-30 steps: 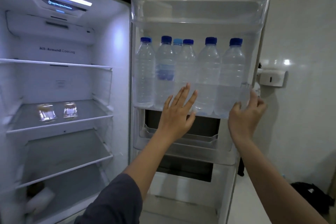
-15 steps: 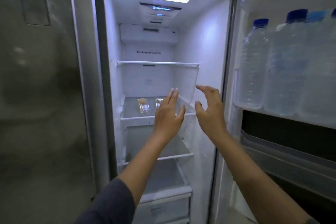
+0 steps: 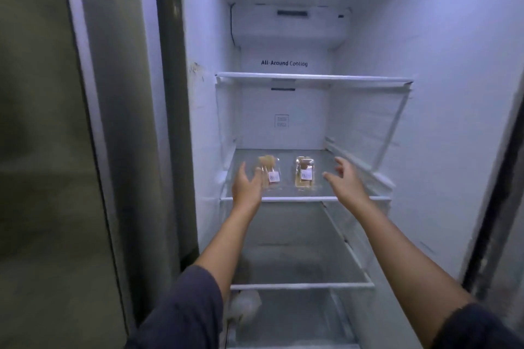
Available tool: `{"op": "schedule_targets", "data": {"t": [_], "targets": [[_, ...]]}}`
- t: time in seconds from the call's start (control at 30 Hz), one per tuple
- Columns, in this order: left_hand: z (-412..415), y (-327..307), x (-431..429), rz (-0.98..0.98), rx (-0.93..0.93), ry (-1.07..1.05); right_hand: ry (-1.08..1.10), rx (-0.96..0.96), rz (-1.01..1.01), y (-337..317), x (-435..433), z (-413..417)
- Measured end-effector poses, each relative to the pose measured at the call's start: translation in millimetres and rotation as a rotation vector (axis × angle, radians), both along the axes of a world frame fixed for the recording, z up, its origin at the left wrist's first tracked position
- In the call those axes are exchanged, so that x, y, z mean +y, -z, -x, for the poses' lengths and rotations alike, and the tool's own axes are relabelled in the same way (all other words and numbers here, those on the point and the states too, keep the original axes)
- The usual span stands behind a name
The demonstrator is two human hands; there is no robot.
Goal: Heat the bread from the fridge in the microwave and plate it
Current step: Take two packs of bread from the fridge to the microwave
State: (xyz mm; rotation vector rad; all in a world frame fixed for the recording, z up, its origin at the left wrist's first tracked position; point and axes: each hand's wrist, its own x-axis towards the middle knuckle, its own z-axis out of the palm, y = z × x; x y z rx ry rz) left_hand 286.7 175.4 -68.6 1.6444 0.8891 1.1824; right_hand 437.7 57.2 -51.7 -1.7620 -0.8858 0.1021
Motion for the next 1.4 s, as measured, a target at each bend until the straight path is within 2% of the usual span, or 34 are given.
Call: {"op": "schedule_targets", "data": {"t": [0.23,0.43,0.5,0.67,0.83,0.93,1.17,1.4], "targets": [[-53,30,81,0.088,0.175,-0.031,-0.021,0.172,0.148,29,77,-48],[-79,34,104,-0.012,0.558,0.036,0.028,0.141,0.270,40,108,-69],[-86,35,108,-0.041,0.615,0.032,0.037,0.122,0.296,41,115,-70],[-95,36,110,-0.020,0.510,0.013,0.067,0.155,0.223,42,125,-68],[-99,37,108,0.034,0.280,0.117,0.108,0.197,0.100,41,132,-66],[-98,35,109,0.060,0.205,0.137,0.092,0.292,0.023,45,135,-68],[-96,38,107,0.261,0.008,0.218,-0.040,0.593,-0.175,51,128,-72],[-88,28,90,0.510,-0.284,0.335,-0.102,0.681,-0.247,47,111,-63]]}}
